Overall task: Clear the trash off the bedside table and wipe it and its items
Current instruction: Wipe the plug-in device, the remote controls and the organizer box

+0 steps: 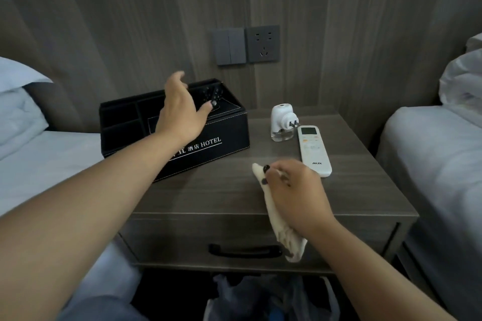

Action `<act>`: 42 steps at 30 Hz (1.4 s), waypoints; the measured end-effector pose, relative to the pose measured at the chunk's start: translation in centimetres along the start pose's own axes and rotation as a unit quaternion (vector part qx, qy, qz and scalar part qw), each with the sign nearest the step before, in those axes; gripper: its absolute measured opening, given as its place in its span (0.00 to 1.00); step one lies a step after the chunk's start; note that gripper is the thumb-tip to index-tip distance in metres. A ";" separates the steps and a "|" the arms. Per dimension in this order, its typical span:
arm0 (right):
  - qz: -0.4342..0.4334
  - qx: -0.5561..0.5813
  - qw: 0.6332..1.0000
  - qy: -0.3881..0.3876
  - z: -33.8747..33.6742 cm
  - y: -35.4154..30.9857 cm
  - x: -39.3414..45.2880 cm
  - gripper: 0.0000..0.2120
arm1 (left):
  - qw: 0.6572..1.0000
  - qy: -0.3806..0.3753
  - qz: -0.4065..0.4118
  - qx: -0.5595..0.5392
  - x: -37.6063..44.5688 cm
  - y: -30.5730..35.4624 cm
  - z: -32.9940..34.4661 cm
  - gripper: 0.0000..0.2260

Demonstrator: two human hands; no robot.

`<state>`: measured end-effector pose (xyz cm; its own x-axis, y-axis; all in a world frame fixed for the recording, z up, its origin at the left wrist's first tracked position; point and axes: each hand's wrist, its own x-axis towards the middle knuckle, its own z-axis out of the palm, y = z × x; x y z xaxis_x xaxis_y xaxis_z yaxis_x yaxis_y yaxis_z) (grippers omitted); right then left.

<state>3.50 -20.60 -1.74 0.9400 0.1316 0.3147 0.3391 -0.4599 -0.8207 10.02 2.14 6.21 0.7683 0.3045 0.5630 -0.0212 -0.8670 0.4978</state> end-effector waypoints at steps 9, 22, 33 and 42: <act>-0.011 0.002 1.000 0.005 1.1 -0.2 0.8 0.11 | 0.989 0.050 -0.043 0.130 1.4 1.3 -2.1 0.11; -0.074 0.154 0.985 -0.011 1.1 -0.4 0.4 0.46 | 0.846 0.222 0.040 -0.484 -9.7 5.3 -4.9 0.09; -0.048 0.335 0.936 -0.096 2.0 -2.0 -0.1 0.08 | 0.822 -0.036 -0.027 -0.568 -12.1 1.3 -1.4 0.13; -0.012 0.142 0.988 0.065 2.0 -4.8 -2.0 0.13 | 0.741 -0.072 -0.091 -0.662 -12.8 1.7 -1.9 0.19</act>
<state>0.09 -16.90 0.60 0.9251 0.0173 0.3794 0.3755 -0.1904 -0.9070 -1.10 -2.47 1.10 0.8935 0.2410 0.3790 -0.4449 0.3584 0.8208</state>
